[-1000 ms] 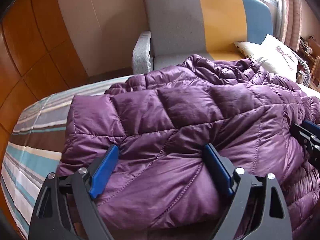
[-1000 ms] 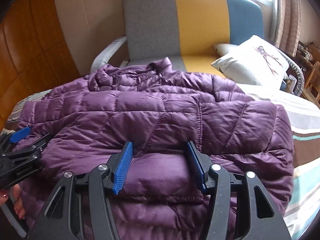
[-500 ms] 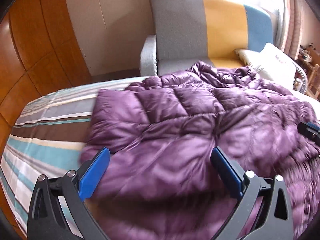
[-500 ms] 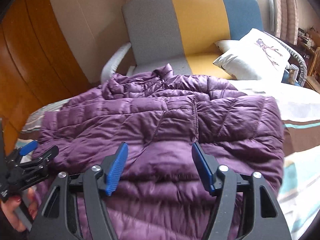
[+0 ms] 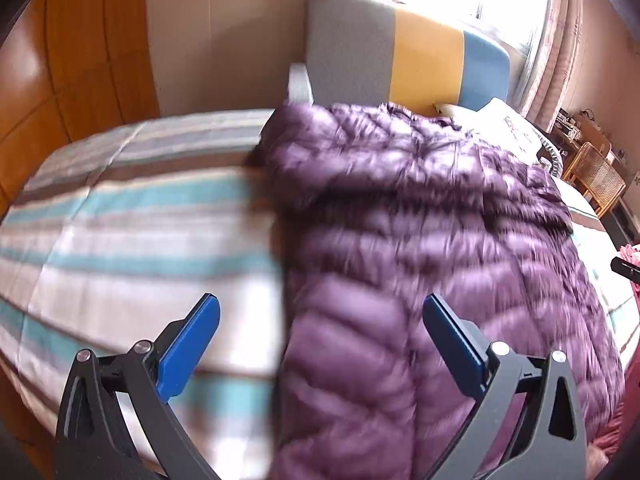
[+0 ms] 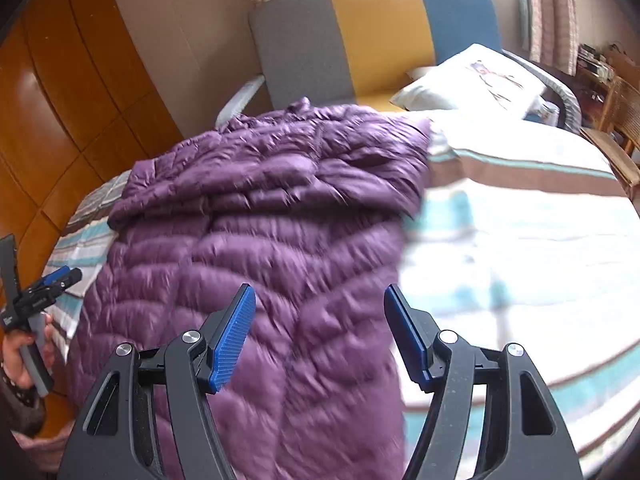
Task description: Fold large clothes
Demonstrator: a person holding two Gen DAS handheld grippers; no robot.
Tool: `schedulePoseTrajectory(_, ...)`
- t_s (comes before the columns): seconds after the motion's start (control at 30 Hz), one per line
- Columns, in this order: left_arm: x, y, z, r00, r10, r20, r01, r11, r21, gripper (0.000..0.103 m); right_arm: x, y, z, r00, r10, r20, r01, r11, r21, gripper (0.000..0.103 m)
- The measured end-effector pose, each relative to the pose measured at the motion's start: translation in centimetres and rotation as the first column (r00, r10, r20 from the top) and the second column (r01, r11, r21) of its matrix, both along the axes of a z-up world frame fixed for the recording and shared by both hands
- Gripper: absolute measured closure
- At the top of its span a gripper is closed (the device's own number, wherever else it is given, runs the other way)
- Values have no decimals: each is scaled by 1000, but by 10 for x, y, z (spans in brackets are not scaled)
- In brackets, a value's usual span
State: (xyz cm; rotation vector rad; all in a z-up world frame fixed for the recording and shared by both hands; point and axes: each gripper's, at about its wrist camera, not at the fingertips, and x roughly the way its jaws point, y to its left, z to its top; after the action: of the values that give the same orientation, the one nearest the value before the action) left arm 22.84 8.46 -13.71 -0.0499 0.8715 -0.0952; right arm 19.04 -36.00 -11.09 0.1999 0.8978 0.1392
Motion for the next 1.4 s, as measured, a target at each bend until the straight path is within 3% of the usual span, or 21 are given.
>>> schedulePoseTrajectory(0.1, -22, 15, -13, 999, -18, -42, 17, 999, -28, 2, -33, -21, -10, 999, -22, -31, 23, 1000, 14, 37)
schedulePoseTrajectory(0.23, -52, 32, -32, 994, -64, -84, 53, 991, -125, 6, -64, -46, -34, 995, -39, -91, 47, 995, 85, 37)
schedulePoseTrajectory(0.3, -64, 35, -39, 992, -75, -99, 62, 989, -131, 15, -77, -58, -47, 991, -49, -123, 67, 988, 142, 37)
schedulePoseTrajectory(0.4, -84, 36, -47, 991, -102, -83, 91, 989, -121, 17, -93, -62, -65, 987, -40, -155, 72, 976, 207, 39)
schedulePoseTrajectory(0.53, -99, 33, -46, 987, -143, -77, 131, 981, -140, 18, -109, -58, -69, 992, -5, -125, 38, 964, 263, 39)
schedulePoseTrajectory(0.7, -112, 36, -44, 977, -192, -96, 169, 963, -209, 37, -121, -41, -71, 991, 72, -109, -34, 947, 319, 39)
schedulePoseTrajectory(0.87, -123, 43, -46, 967, -224, -118, 188, 947, -260, 42, -130, -28, -73, 985, 136, -109, -84, 920, 384, 40)
schedulePoseTrajectory(0.97, -130, 39, -49, 952, -274, -139, 233, 938, -255, 42, -134, -22, -75, 984, 145, -99, -98, 921, 377, 46)
schedulePoseTrajectory(1.0, -132, 37, -52, 936, -313, -162, 258, 921, -291, 56, -135, -22, -76, 985, 140, -98, -92, 919, 382, 50)
schedulePoseTrajectory(1.03, -132, 35, -56, 924, -335, -186, 265, 909, -323, 60, -135, -22, -76, 985, 137, -101, -87, 914, 396, 56)
schedulePoseTrajectory(1.13, -135, 28, -54, 925, -336, -180, 276, 916, -291, 66, -134, -20, -78, 982, 153, -109, -93, 899, 428, 65)
schedulePoseTrajectory(1.17, -135, 27, -52, 918, -354, -177, 290, 906, -308, 81, -134, -19, -78, 981, 159, -109, -98, 898, 429, 68)
schedulePoseTrajectory(1.27, -138, 30, -42, 923, -352, -155, 280, 891, -356, 92, -134, -18, -71, 983, 166, -79, -113, 885, 451, 81)
schedulePoseTrajectory(1.4, -145, 41, -17, 939, -334, -82, 277, 876, -395, 95, -139, -25, -50, 986, 164, -5, -142, 865, 481, 87)
